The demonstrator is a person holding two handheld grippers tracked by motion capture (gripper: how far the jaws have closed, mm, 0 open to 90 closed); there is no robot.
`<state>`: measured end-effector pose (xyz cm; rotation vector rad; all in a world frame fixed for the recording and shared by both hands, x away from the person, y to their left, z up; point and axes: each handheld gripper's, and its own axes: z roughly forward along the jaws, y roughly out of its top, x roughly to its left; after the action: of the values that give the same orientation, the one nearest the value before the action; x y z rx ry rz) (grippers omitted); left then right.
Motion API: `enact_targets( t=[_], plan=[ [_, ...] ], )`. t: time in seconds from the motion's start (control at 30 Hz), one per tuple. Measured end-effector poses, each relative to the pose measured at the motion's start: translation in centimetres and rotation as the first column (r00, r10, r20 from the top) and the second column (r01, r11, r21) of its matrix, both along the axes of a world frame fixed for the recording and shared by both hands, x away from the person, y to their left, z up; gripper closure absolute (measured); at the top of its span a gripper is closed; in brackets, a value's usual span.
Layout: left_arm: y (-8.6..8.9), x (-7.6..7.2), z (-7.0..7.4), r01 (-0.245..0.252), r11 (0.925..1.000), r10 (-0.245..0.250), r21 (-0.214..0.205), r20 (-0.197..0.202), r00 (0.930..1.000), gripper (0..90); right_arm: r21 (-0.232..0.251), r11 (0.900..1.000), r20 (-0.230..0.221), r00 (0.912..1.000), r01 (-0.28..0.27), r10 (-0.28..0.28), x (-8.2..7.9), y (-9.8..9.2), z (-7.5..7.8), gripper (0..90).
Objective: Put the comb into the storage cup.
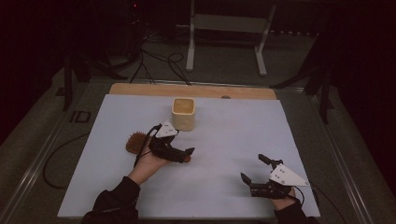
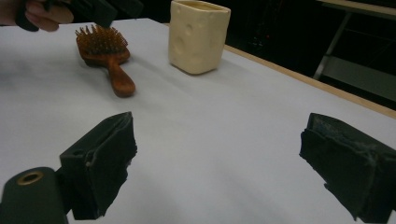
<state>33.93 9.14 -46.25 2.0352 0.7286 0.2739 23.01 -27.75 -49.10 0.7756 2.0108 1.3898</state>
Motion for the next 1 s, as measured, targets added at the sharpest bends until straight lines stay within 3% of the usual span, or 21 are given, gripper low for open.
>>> enact_targets(
  t=[0.17, 0.27, 0.53, 0.6, 0.77, 0.8, 0.9, 1.0],
  plan=[
    [-0.5, 0.2, -0.9, 0.007, 0.9997, -0.007, 0.023, -0.013, 0.9999, 16.2, 0.003, 1.0000, 0.000, 1.0000, -0.001, 0.001, 0.0, 0.0, 0.0, 9.6],
    [-0.6, 0.3, -1.2, 0.012, 0.9998, -0.012, 0.016, -0.018, 0.9998, 21.8, 0.008, 1.0000, -0.003, 1.0000, -0.005, 0.005, 0.1, -0.1, 0.0, 9.6],
    [-1.5, 0.8, -2.0, -0.039, 0.9978, 0.041, 0.054, -0.043, 0.9982, 34.2, 0.005, 1.0000, -0.001, 1.0000, -0.005, 0.005, 0.0, 0.0, 0.0, 9.6],
    [-1.6, 0.9, -2.1, -0.038, 0.9971, 0.041, 0.066, -0.046, 0.9981, 44.2, 0.008, 1.0000, -0.003, 1.0000, -0.006, 0.006, 0.0, 0.0, 0.0, 9.6],
    [-1.9, 0.9, -2.6, -0.044, 0.9958, 0.048, 0.081, -0.056, 0.9972, 54.0, 0.006, 1.0000, -0.005, 1.0000, -0.008, 0.008, 0.0, 0.0, 0.0, 9.6],
    [-1.9, 1.0, -2.7, -0.041, 0.9958, 0.047, 0.082, -0.065, 0.9968, 59.9, 0.008, 0.9999, -0.004, 1.0000, -0.007, 0.007, 0.0, 0.0, 0.0, 9.6],
    [-2.1, 1.2, -3.0, -0.056, 0.9933, 0.065, 0.101, -0.081, 0.9946, 65.0, 0.006, 1.0000, -0.003, 1.0000, -0.007, 0.007, 0.0, 0.0, 0.0, 9.6],
    [-2.2, 1.2, -3.3, -0.063, 0.9922, 0.073, 0.108, -0.094, 0.9929, 75.5, 0.008, 0.9999, -0.004, 1.0000, -0.009, 0.009, 0.0, 0.0, 0.0, 9.6]
  ],
)
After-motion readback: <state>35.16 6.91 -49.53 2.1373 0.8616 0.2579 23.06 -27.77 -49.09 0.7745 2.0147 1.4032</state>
